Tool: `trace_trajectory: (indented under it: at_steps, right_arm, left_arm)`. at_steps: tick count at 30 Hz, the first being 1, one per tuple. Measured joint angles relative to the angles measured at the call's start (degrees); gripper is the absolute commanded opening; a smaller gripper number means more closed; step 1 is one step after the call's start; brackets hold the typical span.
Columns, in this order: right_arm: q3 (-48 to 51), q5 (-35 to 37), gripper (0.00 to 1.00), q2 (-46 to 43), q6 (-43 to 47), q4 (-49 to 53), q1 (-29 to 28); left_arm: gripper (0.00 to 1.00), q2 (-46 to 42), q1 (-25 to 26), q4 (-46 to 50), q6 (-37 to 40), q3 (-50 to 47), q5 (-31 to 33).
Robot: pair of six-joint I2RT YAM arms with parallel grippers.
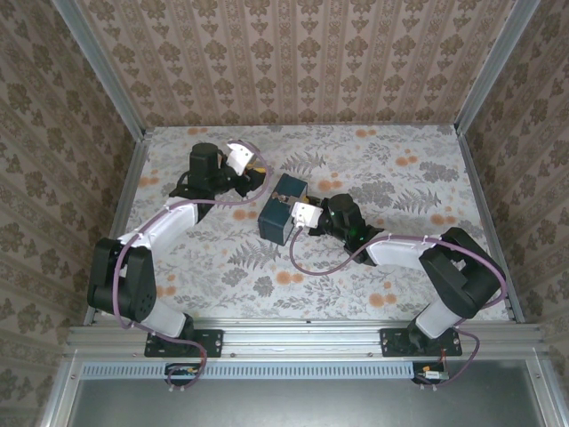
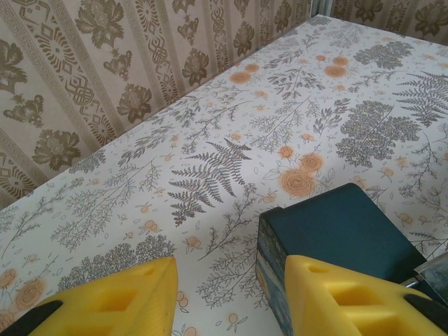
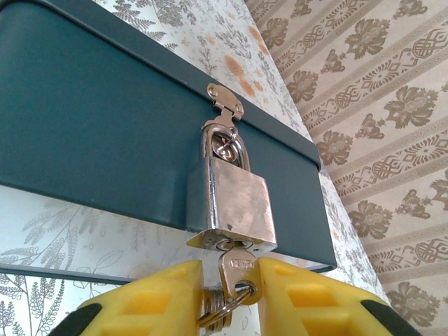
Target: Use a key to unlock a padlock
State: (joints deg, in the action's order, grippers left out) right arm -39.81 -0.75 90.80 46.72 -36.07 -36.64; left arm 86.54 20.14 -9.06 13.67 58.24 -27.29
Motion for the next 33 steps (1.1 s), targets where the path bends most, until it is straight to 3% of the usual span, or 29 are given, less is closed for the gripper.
trace_trajectory:
  at_steps: [6,10,19,33]
  right_arm:
    - [0.0,0.4,0.17,0.0,-0.5,-0.2,0.2]
    - [0.0,0.4,0.17,0.0,-1.5,-0.5,0.4]
    - [0.0,0.3,0.03,-0.5,-4.7,-0.1,0.5]
    - [-2.1,-3.6,0.00,-4.0,-15.6,9.9,2.0]
  left_arm:
    - [0.46,0.0,0.0,0.0,0.0,0.0,-0.7]
    - [0.45,0.0,0.0,0.0,0.0,0.0,-1.1]
    - [0.44,0.0,0.0,0.0,0.0,0.0,-2.2]
    - [0.44,3.3,3.7,5.9,4.4,1.3,-5.1]
